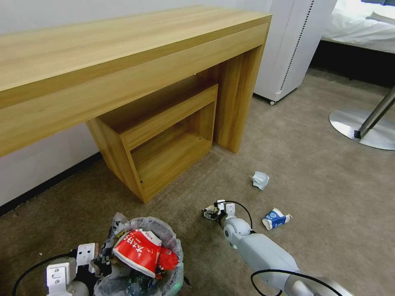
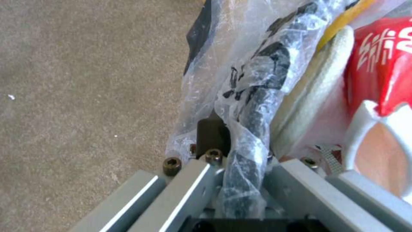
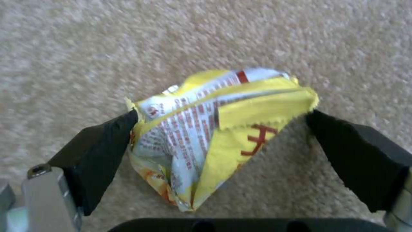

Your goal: Pick up the trash bin and place the garbage on the floor into it.

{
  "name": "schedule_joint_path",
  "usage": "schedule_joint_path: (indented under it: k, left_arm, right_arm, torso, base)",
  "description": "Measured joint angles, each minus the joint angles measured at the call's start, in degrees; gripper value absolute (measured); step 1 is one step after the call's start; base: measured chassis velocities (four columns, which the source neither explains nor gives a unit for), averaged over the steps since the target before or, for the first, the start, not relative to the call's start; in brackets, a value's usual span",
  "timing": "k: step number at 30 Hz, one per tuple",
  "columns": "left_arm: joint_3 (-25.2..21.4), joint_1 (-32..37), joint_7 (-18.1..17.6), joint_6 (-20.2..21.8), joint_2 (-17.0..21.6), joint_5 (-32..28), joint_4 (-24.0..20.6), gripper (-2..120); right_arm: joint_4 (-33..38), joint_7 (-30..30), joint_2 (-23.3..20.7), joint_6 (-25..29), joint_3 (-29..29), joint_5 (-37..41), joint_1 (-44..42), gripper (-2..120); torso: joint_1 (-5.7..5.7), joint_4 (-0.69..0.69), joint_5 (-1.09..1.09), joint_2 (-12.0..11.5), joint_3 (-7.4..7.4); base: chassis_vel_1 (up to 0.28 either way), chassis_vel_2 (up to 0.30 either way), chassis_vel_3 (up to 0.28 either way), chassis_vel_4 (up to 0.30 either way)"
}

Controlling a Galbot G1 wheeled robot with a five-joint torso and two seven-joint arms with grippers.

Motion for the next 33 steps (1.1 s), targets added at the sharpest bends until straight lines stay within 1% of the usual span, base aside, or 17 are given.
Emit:
schedule_joint_path:
  k: [4,6,8,10,11,13,14,17,18,20,21,23,25,27,28,31,33]
  left_arm:
    - [0.2,-0.06,0.07,-0.15,0.03,0.66,0.26,0]
    - [0.72,-0.19,0.14,-0.25,-0.03,1.19,0.53,0]
    - [0.86,-0.25,0.15,-0.27,-0.03,1.31,0.61,0]
    - [1.23,-0.39,0.16,-0.37,-0.08,1.55,0.72,0]
    - [1.23,-0.39,0.16,-0.37,-0.08,1.55,0.72,0]
    - [1.4,-0.39,0.2,-0.44,-0.06,1.79,0.82,0]
    - [1.4,-0.39,0.2,-0.44,-0.06,1.79,0.82,0]
    - [1.47,-0.34,0.35,-0.63,0.01,2.26,0.83,0]
    - [1.47,-0.34,0.35,-0.63,0.01,2.26,0.83,0]
    - [1.54,-0.31,0.43,-0.66,0.0,2.47,0.83,0]
    - [1.54,-0.31,0.43,-0.66,0.0,2.47,0.83,0]
    - [1.53,-0.26,0.45,-0.66,-0.02,2.48,0.83,0]
    - [0.79,-0.46,0.44,-0.66,0.66,1.15,0.6,0]
    - [0.32,-0.66,0.31,-0.65,1.12,0.37,0.34,0]
    - [-0.5,-0.77,-0.17,-0.71,2.08,-0.65,-0.18,0]
    - [-0.88,-0.7,-0.33,-0.71,2.64,-1.12,-0.42,0]
    - [-0.85,-0.7,-0.31,-0.7,2.85,-1.22,-0.47,0]
  right_arm:
    - [-0.19,-0.03,-0.34,0.14,0.05,0.1,0.1,89]
    - [-0.1,-0.07,-0.87,0.51,0.04,0.27,0.17,79]
    - [0.07,-0.1,-1.1,0.61,0.02,0.44,0.17,76]
    - [0.51,-0.08,-1.59,0.72,-0.07,0.77,0.16,64]
    - [0.51,-0.08,-1.59,0.72,-0.07,0.77,0.16,64]
    - [0.69,-0.11,-1.81,0.97,-0.13,0.87,0.14,54]
    - [0.69,-0.11,-1.81,0.97,-0.13,0.87,0.14,54]
    - [0.88,-0.11,-2.04,1.78,-0.34,0.85,0.13,37]
    - [0.88,-0.11,-2.04,1.78,-0.34,0.85,0.13,37]
    - [1.34,-0.09,-2.21,1.9,-0.54,0.88,0.13,28]
    - [1.34,-0.09,-2.21,1.9,-0.54,0.88,0.13,28]
    - [2.06,-0.1,-2.48,1.92,-0.55,1.28,0.11,21]
    - [5.67,-0.34,-4.05,1.91,-0.44,3.01,-0.22,10]
    - [7.1,-0.71,-4.67,2.0,-0.29,3.46,-0.34,6]
    - [10.79,-2.6,-6.39,3.32,0.0,4.28,-0.46,0]
    - [15.77,-8.18,-9.14,7.42,0.52,4.54,-0.39,0]
    - [23.27,-18.91,-14.01,15.0,0.93,5.59,0.87,0]
  torso:
    - [0.0,0.01,0.0,0.0,-0.01]
    - [0.0,0.0,0.0,0.0,-0.01]
    - [0.0,0.0,-0.01,0.0,-0.01]
    - [0.0,-0.01,0.0,0.0,0.0]
    - [0.0,-0.01,0.0,0.0,0.0]
    - [0.0,-0.01,-0.01,0.0,0.0]
    - [0.0,-0.01,-0.01,0.0,0.0]
    - [0.0,-0.01,0.0,0.0,0.0]
    - [0.0,-0.01,0.0,0.0,0.0]
    - [0.0,0.0,0.0,0.0,0.0]
    - [0.0,0.0,0.0,0.0,0.0]
    - [0.0,0.0,0.0,0.0,0.0]
    - [0.0,0.01,0.0,0.0,0.0]
    - [0.0,0.0,0.0,0.0,0.0]
    - [0.0,-0.01,0.02,0.0,0.0]
    - [0.0,-0.01,0.02,0.0,0.0]
    - [0.0,-0.01,-0.02,0.0,0.0]
  base:
    - [0.0,0.0,0.0,0.0]
    - [0.0,0.0,0.0,0.0]
    - [0.0,0.0,0.0,0.0]
    - [0.0,0.0,0.0,0.0]
    - [0.0,0.0,0.0,0.0]
    - [0.0,0.0,0.0,0.0]
    - [0.0,0.0,0.0,0.0]
    - [0.0,0.0,0.0,0.0]
    - [0.0,0.0,0.0,0.0]
    - [0.0,0.0,0.0,0.0]
    - [0.0,0.0,0.0,0.0]
    - [0.0,0.0,0.0,0.0]
    - [0.0,0.0,0.0,0.0]
    - [0.0,0.0,0.0,0.0]
    - [0.0,0.0,0.0,0.0]
    - [0.0,0.0,0.0,0.0]
    - [0.0,0.0,0.0,0.0]
